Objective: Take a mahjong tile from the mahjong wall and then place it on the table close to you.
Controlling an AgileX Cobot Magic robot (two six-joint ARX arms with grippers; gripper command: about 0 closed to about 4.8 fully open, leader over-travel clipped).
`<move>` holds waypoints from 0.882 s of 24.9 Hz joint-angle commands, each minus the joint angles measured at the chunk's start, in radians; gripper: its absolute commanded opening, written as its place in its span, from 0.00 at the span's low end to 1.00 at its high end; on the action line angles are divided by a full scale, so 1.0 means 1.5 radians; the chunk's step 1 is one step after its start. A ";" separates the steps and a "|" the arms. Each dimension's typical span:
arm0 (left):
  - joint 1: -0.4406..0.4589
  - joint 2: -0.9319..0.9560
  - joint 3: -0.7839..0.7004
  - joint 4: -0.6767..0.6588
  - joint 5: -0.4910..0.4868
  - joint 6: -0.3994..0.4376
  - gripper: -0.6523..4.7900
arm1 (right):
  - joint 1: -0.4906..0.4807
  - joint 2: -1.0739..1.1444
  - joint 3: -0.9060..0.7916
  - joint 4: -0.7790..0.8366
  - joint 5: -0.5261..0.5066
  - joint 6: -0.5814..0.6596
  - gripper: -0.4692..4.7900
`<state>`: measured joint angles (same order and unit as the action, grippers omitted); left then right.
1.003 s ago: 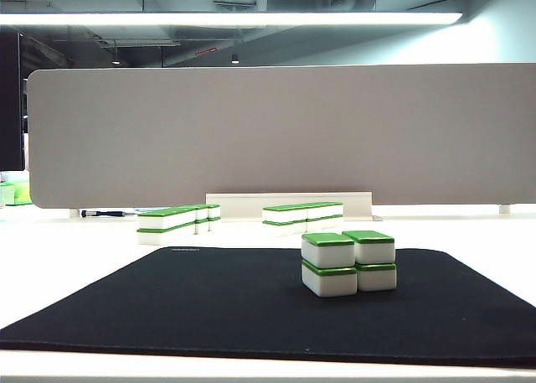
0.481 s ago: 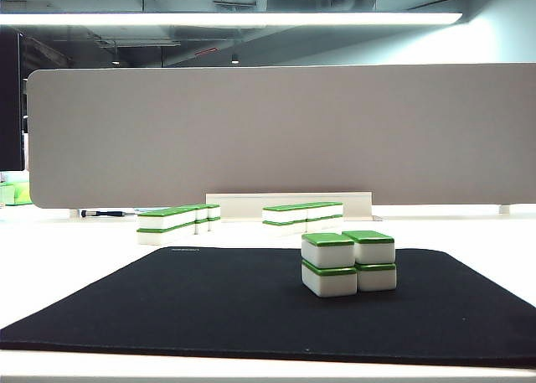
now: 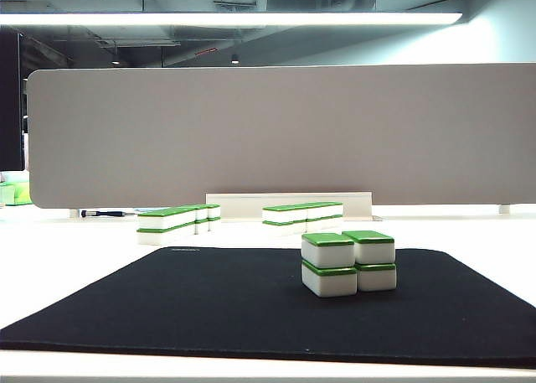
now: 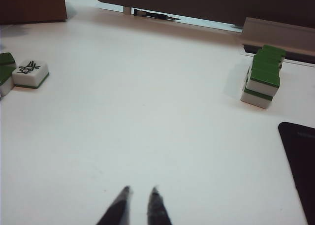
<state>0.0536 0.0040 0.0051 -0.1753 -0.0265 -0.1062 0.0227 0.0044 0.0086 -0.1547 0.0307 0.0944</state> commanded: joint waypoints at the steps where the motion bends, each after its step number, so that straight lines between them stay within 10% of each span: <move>1: -0.001 0.001 0.001 -0.007 0.003 -0.001 0.21 | 0.000 -0.005 -0.002 -0.019 0.003 -0.001 0.09; 22: -0.001 0.001 0.001 -0.008 0.003 -0.001 0.21 | 0.001 -0.005 -0.002 -0.019 -0.005 0.000 0.09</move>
<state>0.0536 0.0044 0.0051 -0.1753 -0.0265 -0.1062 0.0231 0.0044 0.0082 -0.1833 0.0257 0.0948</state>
